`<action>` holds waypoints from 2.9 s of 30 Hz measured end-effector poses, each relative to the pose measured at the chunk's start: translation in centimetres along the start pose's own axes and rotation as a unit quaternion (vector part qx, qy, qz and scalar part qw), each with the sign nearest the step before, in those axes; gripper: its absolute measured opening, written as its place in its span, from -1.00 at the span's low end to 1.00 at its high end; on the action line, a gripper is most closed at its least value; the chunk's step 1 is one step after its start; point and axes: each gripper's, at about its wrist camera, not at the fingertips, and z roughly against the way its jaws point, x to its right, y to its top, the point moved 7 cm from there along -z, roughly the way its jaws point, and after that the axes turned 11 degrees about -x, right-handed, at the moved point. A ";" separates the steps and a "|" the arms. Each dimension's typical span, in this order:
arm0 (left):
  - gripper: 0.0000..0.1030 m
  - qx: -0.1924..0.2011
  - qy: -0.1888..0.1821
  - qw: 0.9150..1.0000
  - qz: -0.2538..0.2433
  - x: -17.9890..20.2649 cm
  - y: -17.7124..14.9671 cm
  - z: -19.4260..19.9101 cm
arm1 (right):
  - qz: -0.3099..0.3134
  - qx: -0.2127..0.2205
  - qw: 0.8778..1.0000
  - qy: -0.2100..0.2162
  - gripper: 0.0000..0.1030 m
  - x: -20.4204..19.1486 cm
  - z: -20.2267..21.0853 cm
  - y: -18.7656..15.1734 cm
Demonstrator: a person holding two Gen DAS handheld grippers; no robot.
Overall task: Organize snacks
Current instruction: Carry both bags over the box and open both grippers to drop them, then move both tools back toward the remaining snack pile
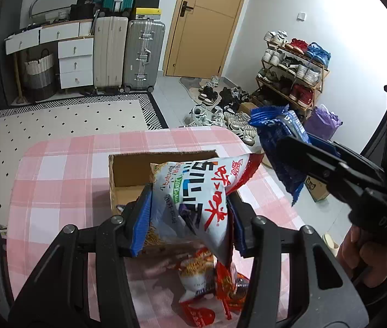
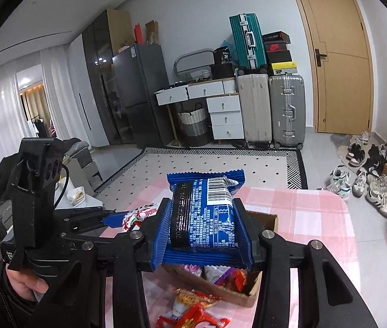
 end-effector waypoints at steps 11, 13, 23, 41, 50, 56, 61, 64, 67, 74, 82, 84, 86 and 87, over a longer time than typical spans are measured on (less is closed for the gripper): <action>-0.09 -0.022 0.003 1.000 0.007 -1.9 3.9 -5.0 | -0.010 -0.020 1.000 -0.019 -0.14 2.3 -5.8 3.8; -0.08 -0.026 0.005 1.000 0.004 -2.1 4.0 -6.0 | -0.014 -0.028 0.999 -0.020 -0.14 3.0 -7.0 3.7; 0.08 -0.054 0.008 0.998 0.011 -2.9 3.4 -10.0 | -0.026 -0.045 0.999 -0.017 0.42 4.5 -10.1 2.9; 0.56 -0.019 0.021 1.000 0.008 -1.1 1.2 -4.8 | -0.013 0.003 1.000 -0.027 0.68 3.5 -4.1 2.1; 0.66 -0.010 0.034 0.999 -0.001 0.1 -0.5 -1.8 | -0.010 0.011 1.000 -0.024 0.82 1.8 -0.8 0.6; 0.68 -0.010 0.044 0.999 -0.009 1.3 -2.0 -0.6 | -0.019 0.020 0.999 -0.023 0.85 1.1 1.4 -0.8; 0.73 -0.003 0.035 0.999 -0.015 2.5 -3.3 0.9 | -0.023 0.024 0.999 -0.015 0.85 0.4 2.8 -1.9; 0.95 0.005 0.034 0.999 -0.010 2.9 -4.0 1.9 | -0.019 0.024 0.999 -0.012 0.87 -0.2 3.6 -2.6; 0.98 0.017 0.031 0.999 -0.007 3.3 -4.8 3.1 | -0.018 0.027 0.999 -0.014 0.93 -0.7 4.6 -3.1; 0.98 0.029 0.029 0.999 -0.011 3.8 -6.8 5.1 | -0.023 0.039 0.999 -0.018 0.95 -1.6 6.7 -4.6; 0.98 0.037 0.023 0.999 0.003 3.7 -9.8 6.3 | -0.033 0.036 0.999 -0.017 0.95 -2.4 8.0 -6.8; 0.98 0.037 0.019 0.999 0.008 3.7 -10.8 6.5 | -0.038 0.038 0.998 -0.017 0.96 -2.5 8.4 -7.6; 0.98 0.037 0.015 0.999 0.012 3.7 -11.9 6.5 | -0.043 0.039 0.998 -0.016 0.96 -2.5 8.8 -8.4; 0.98 0.036 0.014 0.999 0.013 3.6 -12.2 6.4 | -0.044 0.039 0.998 -0.016 0.97 -2.5 9.0 -8.7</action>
